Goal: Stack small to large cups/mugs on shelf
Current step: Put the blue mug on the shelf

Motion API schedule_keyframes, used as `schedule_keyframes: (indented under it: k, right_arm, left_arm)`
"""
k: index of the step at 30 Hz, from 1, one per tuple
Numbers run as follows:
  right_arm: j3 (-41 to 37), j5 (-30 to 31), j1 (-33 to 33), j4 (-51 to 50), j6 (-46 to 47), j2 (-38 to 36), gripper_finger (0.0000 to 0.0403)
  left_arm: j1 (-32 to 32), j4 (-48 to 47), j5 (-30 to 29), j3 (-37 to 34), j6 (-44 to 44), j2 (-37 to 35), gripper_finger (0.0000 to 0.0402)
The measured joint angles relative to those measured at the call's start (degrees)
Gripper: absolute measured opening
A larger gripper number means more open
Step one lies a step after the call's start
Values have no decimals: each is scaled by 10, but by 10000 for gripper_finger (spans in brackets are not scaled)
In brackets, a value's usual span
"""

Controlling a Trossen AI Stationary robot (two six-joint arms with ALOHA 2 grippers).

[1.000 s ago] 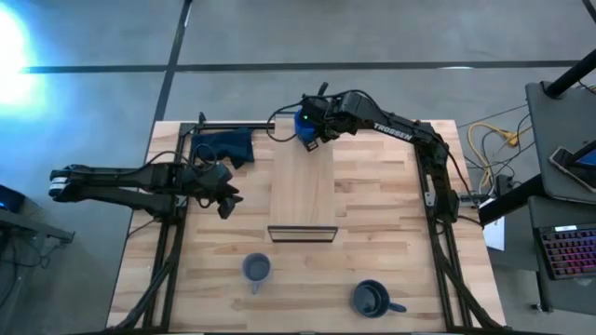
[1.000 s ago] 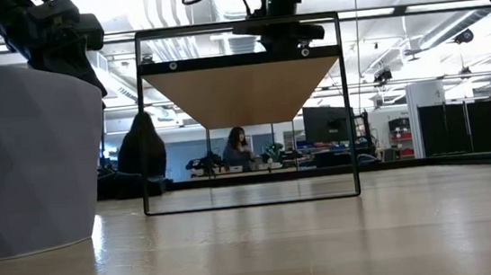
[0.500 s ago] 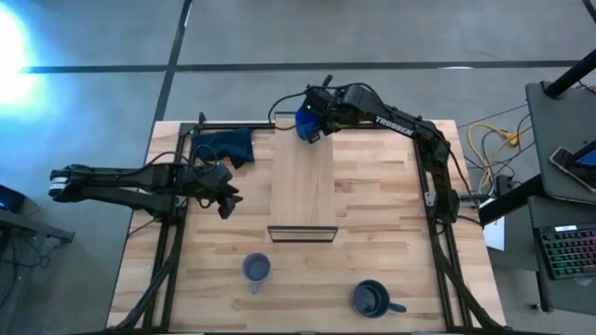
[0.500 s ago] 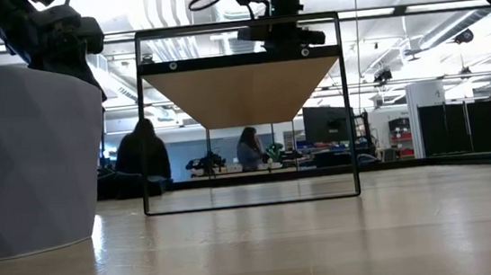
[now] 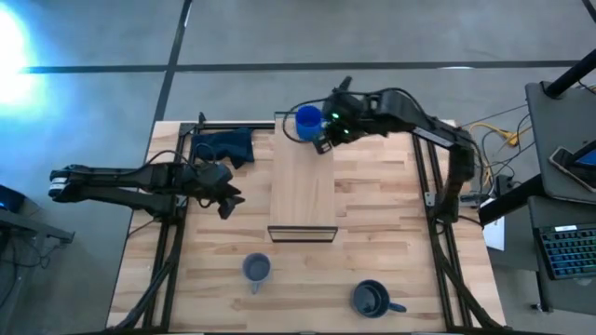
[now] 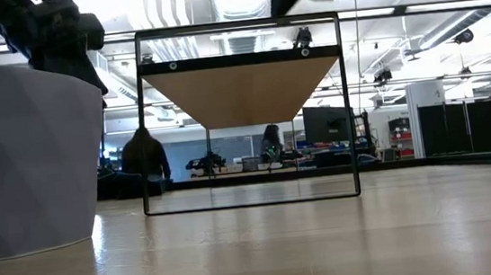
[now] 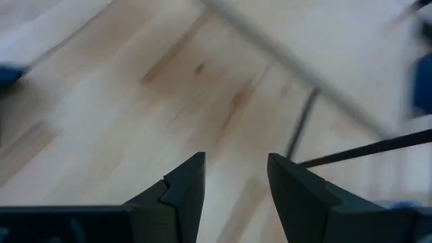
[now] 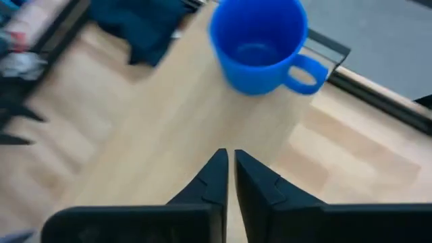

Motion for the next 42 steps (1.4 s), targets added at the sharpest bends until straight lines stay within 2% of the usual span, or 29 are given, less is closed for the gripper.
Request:
schedule_keyframes:
  k: [3,8,11,16,18,20,23,25,30,38,40,42]
  right_arm:
    - [0,6,38,-15,32,-28,38]
    - [0,60,111,-84,113,-48,79]
    - [0,86,154,-106,161,-54,103]
    - [-2,99,212,-105,212,-55,131]
    - [-3,111,229,-105,229,-54,137]
    - [-3,118,241,-105,245,-54,140]
    - [-3,121,256,-105,268,-54,141]
    - [-6,122,265,-105,282,-54,139]
    - [-27,121,282,-103,324,-54,143]
    - [-101,86,309,-71,420,-53,154]
    - [-123,86,322,-44,444,-53,158]
    - [-139,87,337,-19,472,-53,161]
  left_arm:
    - [0,76,4,0,1,1,146]
    - [0,148,-12,-2,18,7,146]
    - [0,168,-14,-2,58,9,146]
    - [0,190,-13,4,58,7,146]
    - [0,203,10,12,58,6,146]
    - [0,208,58,18,58,6,146]
    - [0,194,130,17,57,8,146]
    - [-1,152,147,16,42,7,146]
    - [-2,32,138,16,24,10,146]
    - [-52,11,158,21,-16,16,146]
    - [-77,7,146,28,-17,20,146]
    - [-114,-12,101,44,-16,26,143]
